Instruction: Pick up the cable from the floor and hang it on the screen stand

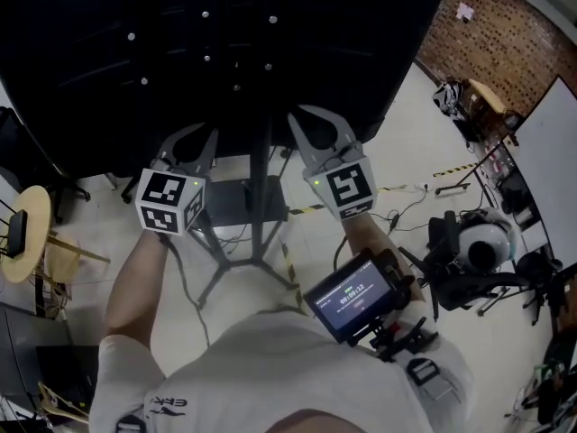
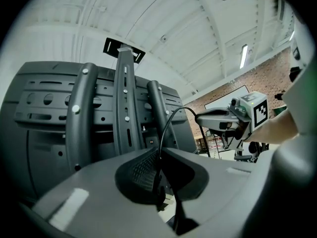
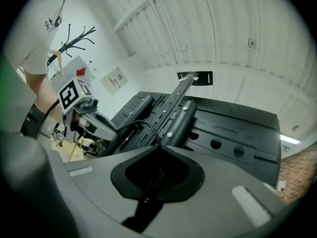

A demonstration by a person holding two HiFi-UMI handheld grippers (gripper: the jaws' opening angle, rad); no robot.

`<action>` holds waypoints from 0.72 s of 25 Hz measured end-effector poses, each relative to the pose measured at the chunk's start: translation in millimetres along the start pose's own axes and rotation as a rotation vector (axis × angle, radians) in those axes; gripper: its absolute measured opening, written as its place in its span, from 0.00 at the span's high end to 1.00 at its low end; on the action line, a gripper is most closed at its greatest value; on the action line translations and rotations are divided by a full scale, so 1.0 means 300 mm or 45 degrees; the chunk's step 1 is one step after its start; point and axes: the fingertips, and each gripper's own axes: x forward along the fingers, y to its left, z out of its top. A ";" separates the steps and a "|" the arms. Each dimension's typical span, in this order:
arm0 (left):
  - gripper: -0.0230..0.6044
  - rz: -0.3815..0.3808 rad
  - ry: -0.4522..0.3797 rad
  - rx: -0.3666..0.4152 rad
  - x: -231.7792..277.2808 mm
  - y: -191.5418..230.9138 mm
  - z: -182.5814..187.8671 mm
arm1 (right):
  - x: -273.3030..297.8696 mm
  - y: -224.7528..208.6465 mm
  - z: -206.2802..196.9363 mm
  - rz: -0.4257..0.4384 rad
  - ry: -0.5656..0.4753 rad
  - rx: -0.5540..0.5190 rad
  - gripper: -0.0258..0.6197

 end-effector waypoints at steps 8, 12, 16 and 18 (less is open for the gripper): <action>0.93 0.000 -0.046 0.024 0.110 0.032 0.193 | 0.085 -0.210 0.152 0.003 -0.124 -0.046 0.91; 0.93 0.014 -0.075 -0.021 0.128 0.067 0.270 | 0.131 -0.252 0.210 0.027 -0.182 -0.017 0.91; 0.93 0.028 -0.076 -0.039 0.150 0.101 0.316 | 0.181 -0.288 0.209 0.053 -0.192 0.012 0.91; 0.93 0.034 -0.074 -0.048 0.159 0.108 0.329 | 0.191 -0.296 0.208 0.076 -0.199 0.030 0.91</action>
